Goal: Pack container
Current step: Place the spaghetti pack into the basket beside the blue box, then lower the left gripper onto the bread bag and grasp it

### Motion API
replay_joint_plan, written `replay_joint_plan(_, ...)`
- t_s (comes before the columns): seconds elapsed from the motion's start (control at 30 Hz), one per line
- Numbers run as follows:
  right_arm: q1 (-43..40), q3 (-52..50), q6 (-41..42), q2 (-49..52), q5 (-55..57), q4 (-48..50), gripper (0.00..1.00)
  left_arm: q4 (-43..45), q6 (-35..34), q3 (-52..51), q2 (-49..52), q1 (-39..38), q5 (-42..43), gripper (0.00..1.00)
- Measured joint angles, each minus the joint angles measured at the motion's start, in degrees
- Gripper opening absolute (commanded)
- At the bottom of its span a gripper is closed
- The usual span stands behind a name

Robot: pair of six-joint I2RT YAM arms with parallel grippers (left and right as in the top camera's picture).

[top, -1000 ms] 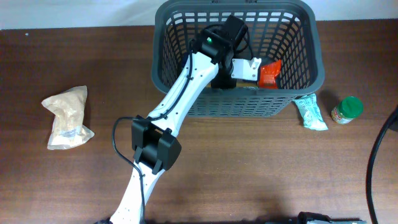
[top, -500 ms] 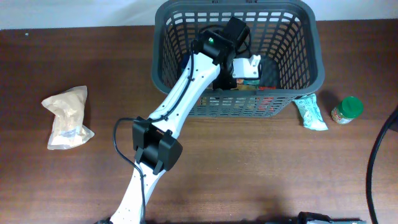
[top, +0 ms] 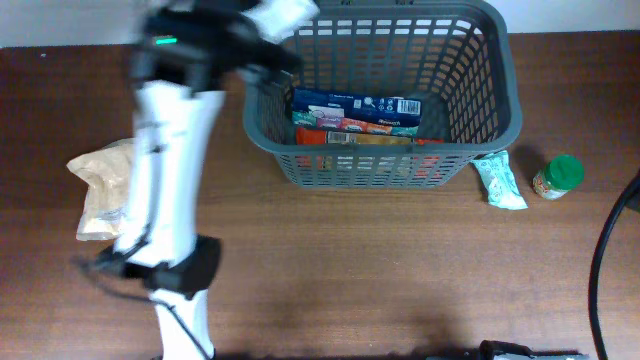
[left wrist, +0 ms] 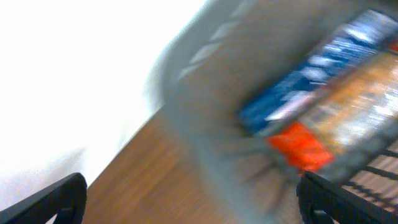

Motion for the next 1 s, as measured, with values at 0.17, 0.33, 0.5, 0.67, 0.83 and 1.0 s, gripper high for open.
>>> replay_joint_plan(0.17, 0.0, 0.0, 0.0, 0.0, 0.0, 0.0, 0.99, 0.3, -4.3, -0.6, -6.4, 13.0, 0.2, 0.99)
replay_joint_plan(0.33, 0.0, 0.0, 0.0, 0.0, 0.0, 0.0, 0.99, -2.9, -10.2, -6.8, -8.2, 24.1, 0.3, 0.99)
replay_joint_plan(0.5, 0.0, 0.0, 0.0, 0.0, 0.0, 0.0, 0.99, -3.1, -14.0, -20.8, -6.8, 31.5, 0.5, 0.99)
replay_joint_plan(0.67, 0.0, 0.0, 0.0, 0.0, 0.0, 0.0, 0.99, 5.6, -15.3, -38.0, -3.1, 35.8, 0.7, 0.99)
replay_joint_plan(0.83, 0.0, 0.0, 0.0, 0.0, 0.0, 0.0, 0.99, 12.0, -15.7, -49.3, 1.5, 38.8, 0.4, 0.99)
replay_joint_plan(1.0, 0.0, 0.0, 0.0, 0.0, 0.0, 0.0, 0.99, 14.3, -16.5, -52.3, 5.3, 41.9, -0.6, 1.0)
